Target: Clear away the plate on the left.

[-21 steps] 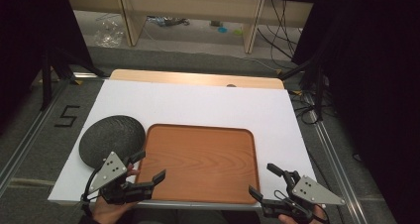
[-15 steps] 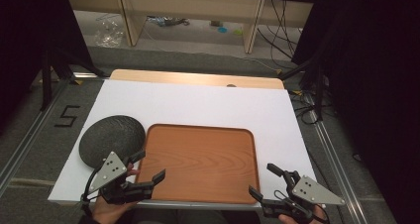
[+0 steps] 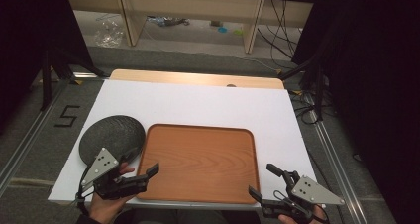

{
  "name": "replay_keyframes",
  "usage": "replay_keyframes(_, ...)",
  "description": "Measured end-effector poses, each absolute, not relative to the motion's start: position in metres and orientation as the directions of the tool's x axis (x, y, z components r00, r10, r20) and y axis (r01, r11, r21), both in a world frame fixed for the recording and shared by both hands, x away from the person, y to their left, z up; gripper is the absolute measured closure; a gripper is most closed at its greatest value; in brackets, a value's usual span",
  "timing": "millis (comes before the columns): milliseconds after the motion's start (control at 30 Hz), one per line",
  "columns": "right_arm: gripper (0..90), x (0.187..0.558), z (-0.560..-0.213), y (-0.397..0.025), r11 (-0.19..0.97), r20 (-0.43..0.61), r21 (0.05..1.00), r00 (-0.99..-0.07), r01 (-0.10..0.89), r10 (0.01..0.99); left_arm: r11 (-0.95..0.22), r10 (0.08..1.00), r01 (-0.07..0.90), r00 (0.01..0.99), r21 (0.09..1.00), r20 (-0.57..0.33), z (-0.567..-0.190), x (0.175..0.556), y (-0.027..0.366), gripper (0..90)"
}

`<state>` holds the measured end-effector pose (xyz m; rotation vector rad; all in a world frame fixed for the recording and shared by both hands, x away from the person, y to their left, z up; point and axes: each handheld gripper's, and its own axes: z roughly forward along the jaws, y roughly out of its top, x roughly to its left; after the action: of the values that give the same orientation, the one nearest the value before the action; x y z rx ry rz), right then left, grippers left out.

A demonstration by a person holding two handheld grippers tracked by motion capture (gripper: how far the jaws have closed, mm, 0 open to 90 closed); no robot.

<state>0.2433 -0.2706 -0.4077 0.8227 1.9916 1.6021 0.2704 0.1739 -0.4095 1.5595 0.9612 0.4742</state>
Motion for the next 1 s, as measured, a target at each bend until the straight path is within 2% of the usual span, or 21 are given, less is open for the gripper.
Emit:
replay_keyframes(367, 15.4, 0.244, -0.408, -0.27, 0.142, 0.017, 0.977, -0.723, 0.159, 0.69, 0.033, 0.805, 0.32, 0.552, 0.947, -0.215, -0.409, 0.271, 0.177, 15.0)
replay_keyframes(500, 15.4, 0.243, -0.408, -0.27, 0.145, 0.038, 0.972, -0.73, 0.186, 0.683, 0.05, 0.806, 0.337, 0.542, 0.94, -0.237, -0.41, 0.273, 0.18, 15.0)
replay_keyframes(567, 15.4, 0.244, -0.408, -0.27, 0.142, 0.017, 0.977, -0.726, 0.157, 0.688, 0.073, 0.805, 0.348, 0.533, 0.935, -0.261, -0.41, 0.274, 0.181, 15.0)
replay_keyframes(1000, 15.5, 0.243, -0.408, -0.27, 0.143, 0.036, 0.973, -0.726, 0.183, 0.687, 0.11, 0.81, 0.383, 0.5, 0.917, -0.307, -0.412, 0.278, 0.188, 15.1)
